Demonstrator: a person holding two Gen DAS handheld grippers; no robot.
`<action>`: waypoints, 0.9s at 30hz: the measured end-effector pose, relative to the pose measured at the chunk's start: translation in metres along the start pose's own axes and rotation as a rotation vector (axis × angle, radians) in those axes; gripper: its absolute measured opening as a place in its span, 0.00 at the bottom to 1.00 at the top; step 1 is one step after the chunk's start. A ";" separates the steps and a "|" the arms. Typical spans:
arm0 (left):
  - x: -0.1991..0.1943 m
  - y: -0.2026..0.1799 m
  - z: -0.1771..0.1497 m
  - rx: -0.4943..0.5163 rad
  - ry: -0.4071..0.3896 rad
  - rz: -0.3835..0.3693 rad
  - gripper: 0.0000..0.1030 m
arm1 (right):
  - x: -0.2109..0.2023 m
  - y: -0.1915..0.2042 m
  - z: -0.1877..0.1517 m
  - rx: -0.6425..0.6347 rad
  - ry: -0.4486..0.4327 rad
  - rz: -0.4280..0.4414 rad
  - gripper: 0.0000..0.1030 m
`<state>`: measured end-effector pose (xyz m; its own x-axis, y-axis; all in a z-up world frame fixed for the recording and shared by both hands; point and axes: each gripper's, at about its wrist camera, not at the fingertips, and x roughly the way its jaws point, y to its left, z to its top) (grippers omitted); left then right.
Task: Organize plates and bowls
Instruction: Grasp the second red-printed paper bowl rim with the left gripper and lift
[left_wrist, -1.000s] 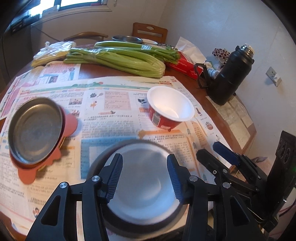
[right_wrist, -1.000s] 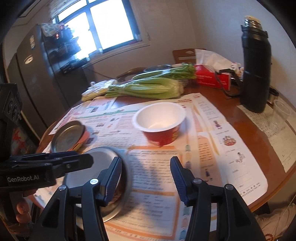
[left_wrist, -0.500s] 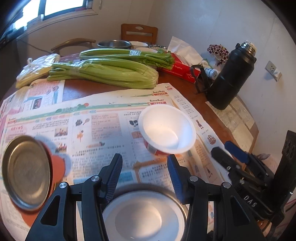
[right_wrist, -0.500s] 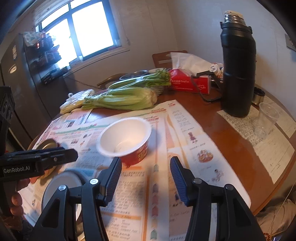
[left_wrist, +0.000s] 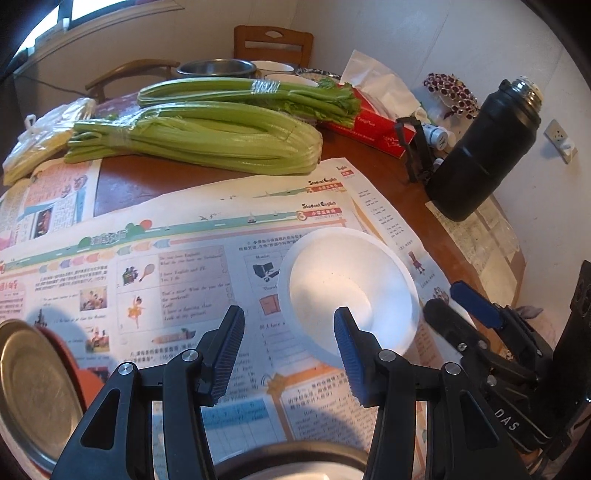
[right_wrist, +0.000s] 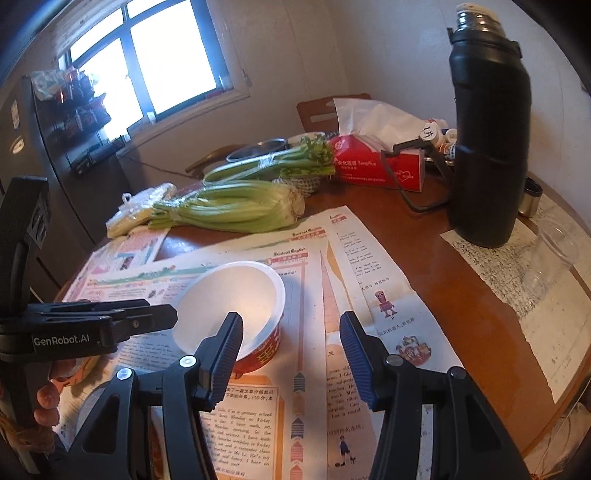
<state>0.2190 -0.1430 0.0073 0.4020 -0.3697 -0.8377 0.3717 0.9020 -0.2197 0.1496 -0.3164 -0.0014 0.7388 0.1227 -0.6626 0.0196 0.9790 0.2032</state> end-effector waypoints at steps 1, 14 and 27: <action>0.003 -0.001 0.001 0.007 0.001 -0.002 0.51 | 0.004 0.000 0.000 0.000 0.011 0.004 0.53; 0.036 0.009 0.005 -0.004 0.053 0.001 0.50 | 0.040 0.020 -0.002 -0.060 0.103 0.063 0.53; 0.046 0.018 0.003 -0.020 0.086 -0.068 0.34 | 0.052 0.041 -0.007 -0.098 0.141 0.111 0.52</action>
<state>0.2469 -0.1440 -0.0332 0.3026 -0.4105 -0.8602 0.3784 0.8801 -0.2869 0.1840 -0.2687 -0.0325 0.6309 0.2456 -0.7360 -0.1272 0.9685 0.2142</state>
